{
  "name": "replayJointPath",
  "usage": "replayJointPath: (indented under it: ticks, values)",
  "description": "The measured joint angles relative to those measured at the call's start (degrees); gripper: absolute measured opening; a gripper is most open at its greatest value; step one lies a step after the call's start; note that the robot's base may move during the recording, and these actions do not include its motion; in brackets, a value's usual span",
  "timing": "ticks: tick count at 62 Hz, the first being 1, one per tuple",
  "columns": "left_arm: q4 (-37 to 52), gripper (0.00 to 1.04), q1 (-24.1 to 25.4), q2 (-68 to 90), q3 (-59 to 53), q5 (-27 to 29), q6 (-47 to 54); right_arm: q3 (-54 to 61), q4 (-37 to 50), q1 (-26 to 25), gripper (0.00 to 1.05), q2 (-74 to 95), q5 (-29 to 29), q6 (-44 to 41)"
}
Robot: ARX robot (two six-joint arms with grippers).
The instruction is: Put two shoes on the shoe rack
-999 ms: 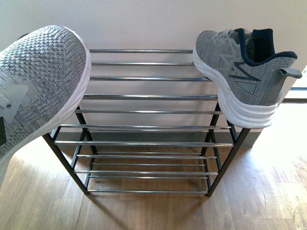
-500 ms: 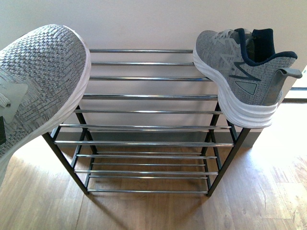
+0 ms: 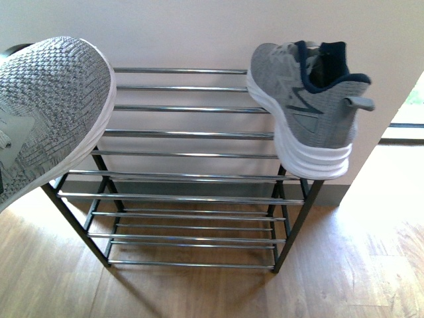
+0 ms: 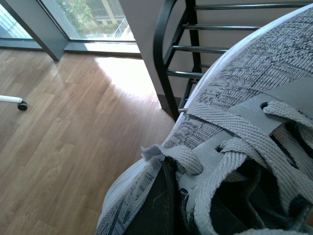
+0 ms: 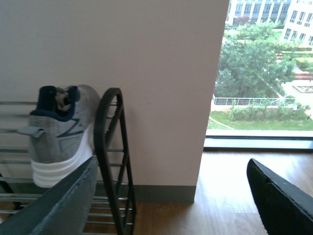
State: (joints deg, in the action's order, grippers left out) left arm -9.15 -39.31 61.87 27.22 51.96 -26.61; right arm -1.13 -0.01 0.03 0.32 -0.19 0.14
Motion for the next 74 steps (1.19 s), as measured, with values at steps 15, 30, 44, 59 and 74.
replayJointPath:
  ticks: [15, 30, 44, 59, 74]
  values:
    - [17.38, 0.02, 0.17, 12.15, 7.89, -3.21, -20.50, 0.00, -0.04, 0.02, 0.96, -0.04, 0.37, 0.02]
    - [15.13, 0.01, 0.31, 31.47, 31.69, -9.90, -30.47, 0.02, -0.04, 0.04, 0.96, -0.04, 0.35, 0.02]
    - [8.79, 0.01, 0.37, 38.45, 39.82, -13.51, -34.80, 0.00, -0.04, 0.04, 0.96, -0.04, 0.35, 0.00]
    - [6.23, 0.01, 2.82, 30.93, 33.77, -16.74, -32.85, 0.02, -0.04, 0.04, 0.96, -0.04, 0.33, 0.00]
    - [6.25, 0.01, 10.64, 22.10, 25.53, -23.17, -30.10, 0.00, -0.04, 0.04, 0.96, -0.04, 0.31, 0.00]
